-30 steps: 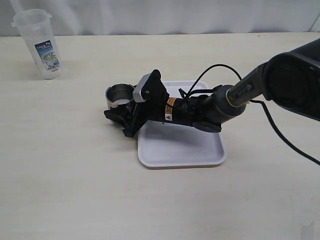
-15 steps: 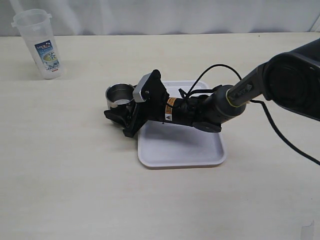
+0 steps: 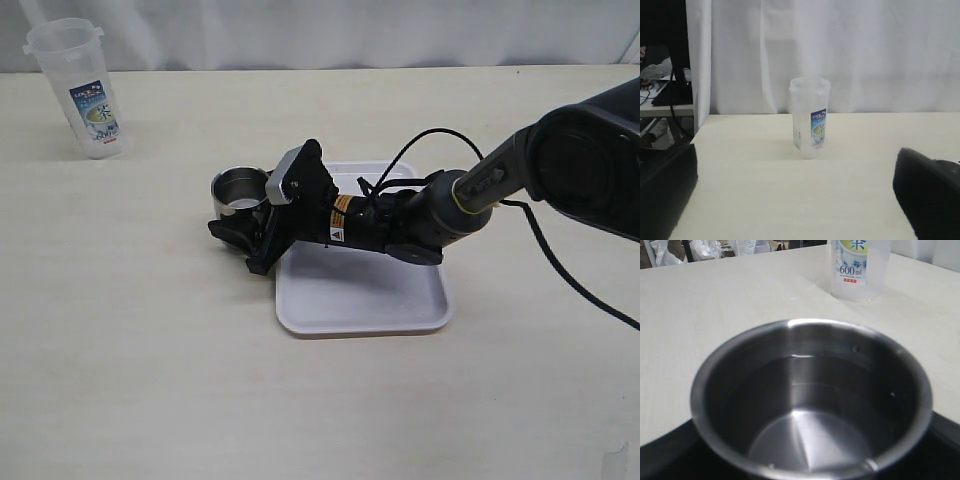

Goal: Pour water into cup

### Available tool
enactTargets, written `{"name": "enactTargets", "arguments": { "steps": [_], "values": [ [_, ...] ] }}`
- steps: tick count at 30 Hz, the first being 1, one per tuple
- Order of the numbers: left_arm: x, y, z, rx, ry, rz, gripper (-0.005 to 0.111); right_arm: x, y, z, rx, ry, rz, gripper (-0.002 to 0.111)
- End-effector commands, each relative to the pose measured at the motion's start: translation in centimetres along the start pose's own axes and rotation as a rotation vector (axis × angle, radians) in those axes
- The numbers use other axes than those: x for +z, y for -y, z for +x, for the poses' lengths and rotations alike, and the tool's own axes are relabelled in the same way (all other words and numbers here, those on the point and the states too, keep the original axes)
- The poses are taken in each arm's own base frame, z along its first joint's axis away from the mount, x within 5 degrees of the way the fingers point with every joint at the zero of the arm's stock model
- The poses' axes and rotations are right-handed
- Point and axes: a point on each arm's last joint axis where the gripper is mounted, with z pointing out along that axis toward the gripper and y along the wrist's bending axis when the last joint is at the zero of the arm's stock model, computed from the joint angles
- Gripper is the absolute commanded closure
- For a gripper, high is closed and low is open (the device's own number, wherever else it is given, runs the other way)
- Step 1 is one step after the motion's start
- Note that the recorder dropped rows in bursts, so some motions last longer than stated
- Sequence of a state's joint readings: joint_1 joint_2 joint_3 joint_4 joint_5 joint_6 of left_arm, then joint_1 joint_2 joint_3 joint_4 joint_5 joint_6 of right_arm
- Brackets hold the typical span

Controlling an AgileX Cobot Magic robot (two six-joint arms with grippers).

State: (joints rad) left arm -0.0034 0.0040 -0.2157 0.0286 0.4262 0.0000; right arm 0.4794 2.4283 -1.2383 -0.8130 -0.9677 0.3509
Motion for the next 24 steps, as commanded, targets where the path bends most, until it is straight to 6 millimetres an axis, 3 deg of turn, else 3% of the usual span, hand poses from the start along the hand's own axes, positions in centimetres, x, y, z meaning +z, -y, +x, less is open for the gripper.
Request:
{"name": "enactTargets", "arguments": {
  "steps": [1, 24],
  "values": [
    [0.3, 0.0, 0.6, 0.011, 0.014, 0.000, 0.004, -0.1, 0.0, 0.3, -0.002, -0.034, 0.005, 0.104],
    [1.9, 0.2, 4.3, 0.013, -0.009, 0.005, 0.004, -0.1, 0.0, 0.3, -0.002, -0.034, 0.005, 0.104]
  ]
}}
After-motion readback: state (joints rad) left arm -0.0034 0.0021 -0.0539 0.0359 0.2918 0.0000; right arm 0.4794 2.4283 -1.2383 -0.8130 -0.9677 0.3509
